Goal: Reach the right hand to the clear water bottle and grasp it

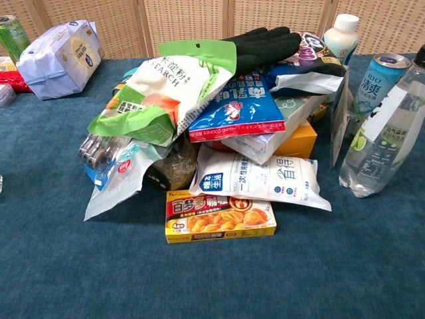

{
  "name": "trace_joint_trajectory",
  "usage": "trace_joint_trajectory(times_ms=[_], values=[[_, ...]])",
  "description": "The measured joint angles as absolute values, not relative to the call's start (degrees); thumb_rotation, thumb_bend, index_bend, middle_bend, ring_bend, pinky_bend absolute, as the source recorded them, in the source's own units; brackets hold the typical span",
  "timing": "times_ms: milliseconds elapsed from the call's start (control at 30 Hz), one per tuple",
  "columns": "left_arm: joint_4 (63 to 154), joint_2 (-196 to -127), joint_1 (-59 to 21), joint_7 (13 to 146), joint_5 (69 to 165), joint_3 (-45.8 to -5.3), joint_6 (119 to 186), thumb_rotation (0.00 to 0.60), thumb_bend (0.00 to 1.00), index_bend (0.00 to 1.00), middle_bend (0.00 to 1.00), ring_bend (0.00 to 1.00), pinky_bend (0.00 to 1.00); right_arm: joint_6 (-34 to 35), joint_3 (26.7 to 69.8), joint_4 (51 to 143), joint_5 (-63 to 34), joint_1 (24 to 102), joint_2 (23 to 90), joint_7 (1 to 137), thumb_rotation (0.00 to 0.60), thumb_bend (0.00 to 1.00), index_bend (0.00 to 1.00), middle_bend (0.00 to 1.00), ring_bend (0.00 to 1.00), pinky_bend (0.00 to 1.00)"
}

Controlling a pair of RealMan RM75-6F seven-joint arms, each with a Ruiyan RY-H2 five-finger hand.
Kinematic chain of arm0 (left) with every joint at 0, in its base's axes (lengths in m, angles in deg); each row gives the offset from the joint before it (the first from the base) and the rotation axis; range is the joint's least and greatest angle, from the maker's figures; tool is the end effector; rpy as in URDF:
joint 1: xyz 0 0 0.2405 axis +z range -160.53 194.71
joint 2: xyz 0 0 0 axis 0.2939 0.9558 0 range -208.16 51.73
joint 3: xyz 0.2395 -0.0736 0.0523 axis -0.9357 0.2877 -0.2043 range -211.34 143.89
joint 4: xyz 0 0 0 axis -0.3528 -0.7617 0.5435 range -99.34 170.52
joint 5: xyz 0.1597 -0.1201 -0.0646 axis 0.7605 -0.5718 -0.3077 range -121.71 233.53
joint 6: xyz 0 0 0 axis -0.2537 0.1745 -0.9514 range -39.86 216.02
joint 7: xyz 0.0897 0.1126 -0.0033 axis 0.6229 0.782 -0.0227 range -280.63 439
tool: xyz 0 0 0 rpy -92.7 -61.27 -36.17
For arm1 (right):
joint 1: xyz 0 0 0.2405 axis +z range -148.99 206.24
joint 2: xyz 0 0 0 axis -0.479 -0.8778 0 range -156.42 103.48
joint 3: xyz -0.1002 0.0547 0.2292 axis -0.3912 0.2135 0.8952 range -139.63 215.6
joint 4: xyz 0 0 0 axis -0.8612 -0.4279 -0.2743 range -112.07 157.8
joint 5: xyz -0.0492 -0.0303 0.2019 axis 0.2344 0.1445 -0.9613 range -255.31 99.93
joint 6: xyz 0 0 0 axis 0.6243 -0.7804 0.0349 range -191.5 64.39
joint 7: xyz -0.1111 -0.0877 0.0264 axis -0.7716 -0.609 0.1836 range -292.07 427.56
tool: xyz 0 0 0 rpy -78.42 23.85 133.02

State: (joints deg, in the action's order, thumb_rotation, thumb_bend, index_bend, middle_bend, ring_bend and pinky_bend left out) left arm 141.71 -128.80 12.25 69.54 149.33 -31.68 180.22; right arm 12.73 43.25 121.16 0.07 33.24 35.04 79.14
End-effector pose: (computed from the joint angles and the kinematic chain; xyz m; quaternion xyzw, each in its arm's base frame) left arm -0.2537 0.1725 0.2157 -0.5811 -0.3784 -0.4932 0.5252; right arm -0.3168 -0.1847 0.1557 0.5112 -0.5250 0.4082 0.5444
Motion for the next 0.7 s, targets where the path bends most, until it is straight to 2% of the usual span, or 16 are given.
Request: trace_joint_trajectory(times_ms=[367,700], values=[[142.12,-128.63,13.1,69.28,150.71,-31.45,182.23,0.6,0.0,0.2,0.0,0.0,0.0,11.02,43.4,121.1,-0.39,34.13,35.83,81.12,0.6,0.0,0.0,0.0,0.0,0.0],[142.32,-128.95,13.4,69.98,150.79,-31.28,182.61,0.6,0.0,0.2,0.0,0.0,0.0,7.86,46.33,122.9,-0.35,37.93,38.53,89.0,0.6,0.0,0.0,0.0,0.0,0.0]])
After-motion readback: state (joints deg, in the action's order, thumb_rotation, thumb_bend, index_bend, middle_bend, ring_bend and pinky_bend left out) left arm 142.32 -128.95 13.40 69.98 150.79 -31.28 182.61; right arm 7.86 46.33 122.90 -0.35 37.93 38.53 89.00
